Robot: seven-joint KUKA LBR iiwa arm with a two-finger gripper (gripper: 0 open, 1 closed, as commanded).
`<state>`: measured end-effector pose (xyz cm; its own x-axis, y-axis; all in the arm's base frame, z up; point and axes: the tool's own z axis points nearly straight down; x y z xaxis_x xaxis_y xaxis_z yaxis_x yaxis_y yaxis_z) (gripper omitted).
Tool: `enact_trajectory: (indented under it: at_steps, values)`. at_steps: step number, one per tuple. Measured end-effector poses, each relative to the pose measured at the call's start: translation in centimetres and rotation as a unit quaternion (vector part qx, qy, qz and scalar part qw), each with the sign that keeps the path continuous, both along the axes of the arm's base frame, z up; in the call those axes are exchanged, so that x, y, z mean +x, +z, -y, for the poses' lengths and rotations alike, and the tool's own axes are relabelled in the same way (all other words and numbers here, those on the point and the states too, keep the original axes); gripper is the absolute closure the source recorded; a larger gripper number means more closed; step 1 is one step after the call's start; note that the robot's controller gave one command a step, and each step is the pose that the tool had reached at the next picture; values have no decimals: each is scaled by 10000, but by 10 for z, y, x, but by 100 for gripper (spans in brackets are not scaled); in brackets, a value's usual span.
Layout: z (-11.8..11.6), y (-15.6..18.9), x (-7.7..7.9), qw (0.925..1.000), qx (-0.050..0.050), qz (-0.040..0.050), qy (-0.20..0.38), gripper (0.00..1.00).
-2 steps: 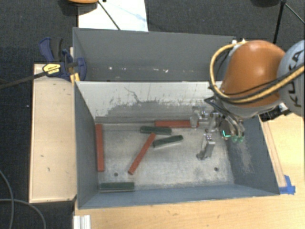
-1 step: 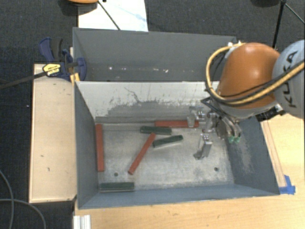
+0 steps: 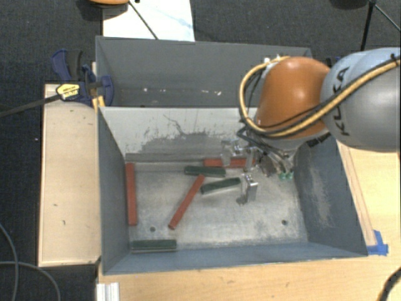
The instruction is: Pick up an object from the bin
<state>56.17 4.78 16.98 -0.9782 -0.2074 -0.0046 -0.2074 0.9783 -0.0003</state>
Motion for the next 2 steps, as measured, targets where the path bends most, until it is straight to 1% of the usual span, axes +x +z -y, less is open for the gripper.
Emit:
enact_trajectory:
  at_steps: [1, 2]
  values:
    - [-5, -28, 15, 10000, 11, -2, 61, 0]
    - [17, -58, 7, 9952, 5, -9, -982, 0]
